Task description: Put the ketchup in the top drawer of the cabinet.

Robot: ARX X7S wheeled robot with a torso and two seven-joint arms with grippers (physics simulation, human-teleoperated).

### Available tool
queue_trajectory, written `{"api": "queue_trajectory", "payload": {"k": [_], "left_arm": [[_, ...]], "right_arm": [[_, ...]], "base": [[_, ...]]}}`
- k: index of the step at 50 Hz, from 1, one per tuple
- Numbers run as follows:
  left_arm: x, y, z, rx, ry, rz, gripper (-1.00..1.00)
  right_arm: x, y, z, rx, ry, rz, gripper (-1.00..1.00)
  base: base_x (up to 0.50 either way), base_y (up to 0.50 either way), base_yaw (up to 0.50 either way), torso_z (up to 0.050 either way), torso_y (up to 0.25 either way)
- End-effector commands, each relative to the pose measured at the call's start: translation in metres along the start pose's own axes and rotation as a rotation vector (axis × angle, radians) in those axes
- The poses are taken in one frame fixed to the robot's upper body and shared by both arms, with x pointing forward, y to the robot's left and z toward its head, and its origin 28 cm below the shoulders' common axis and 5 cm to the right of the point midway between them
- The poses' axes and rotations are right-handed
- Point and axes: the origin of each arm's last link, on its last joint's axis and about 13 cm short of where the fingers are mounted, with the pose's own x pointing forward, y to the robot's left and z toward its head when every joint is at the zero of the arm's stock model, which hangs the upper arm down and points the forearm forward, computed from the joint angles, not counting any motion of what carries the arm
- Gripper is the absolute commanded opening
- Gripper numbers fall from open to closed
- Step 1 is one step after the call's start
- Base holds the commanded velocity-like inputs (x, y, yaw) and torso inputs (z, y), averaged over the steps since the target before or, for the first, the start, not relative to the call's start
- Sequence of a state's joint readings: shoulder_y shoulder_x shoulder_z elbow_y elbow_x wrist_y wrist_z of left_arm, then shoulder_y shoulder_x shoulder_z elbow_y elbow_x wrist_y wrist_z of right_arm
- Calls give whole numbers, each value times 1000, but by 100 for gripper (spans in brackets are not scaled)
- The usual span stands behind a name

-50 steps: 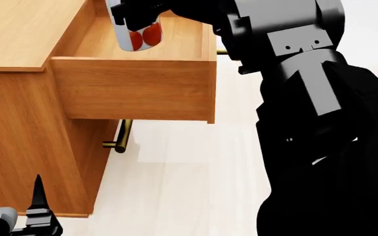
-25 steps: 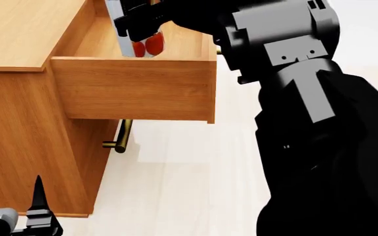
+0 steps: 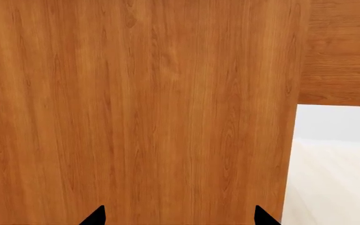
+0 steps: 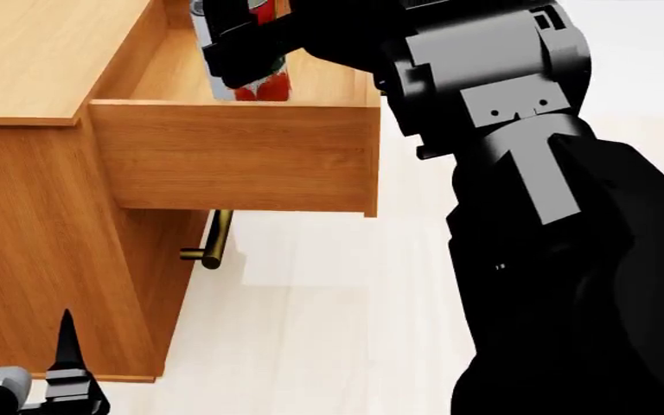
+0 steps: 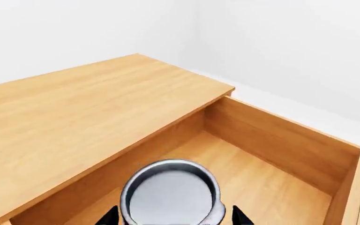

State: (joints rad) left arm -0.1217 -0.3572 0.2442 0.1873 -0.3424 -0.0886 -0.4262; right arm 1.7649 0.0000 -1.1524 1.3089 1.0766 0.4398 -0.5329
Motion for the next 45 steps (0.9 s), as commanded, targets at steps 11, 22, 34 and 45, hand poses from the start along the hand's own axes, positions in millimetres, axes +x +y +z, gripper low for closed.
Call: {"api": "queue_trajectory", "payload": {"k": [11, 22, 34, 45], "left_arm": [[-1, 0, 0, 1, 1, 5, 100], [-1, 0, 2, 1, -2, 1, 100], [0, 0, 2, 1, -4, -2, 100], [0, -2, 4, 1, -7, -7, 100]], "right_arm": [[-1, -3, 1, -17, -19, -23, 100], [-5, -3, 20, -37, -126, -53, 100], [-13, -5, 46, -44, -308, -145, 100], [-38, -18, 58, -34, -433, -260, 100]], "base": [[0, 0, 0, 0, 0], [0, 0, 0, 0, 0], [0, 0, 0, 0, 0], [0, 0, 0, 0, 0]]}}
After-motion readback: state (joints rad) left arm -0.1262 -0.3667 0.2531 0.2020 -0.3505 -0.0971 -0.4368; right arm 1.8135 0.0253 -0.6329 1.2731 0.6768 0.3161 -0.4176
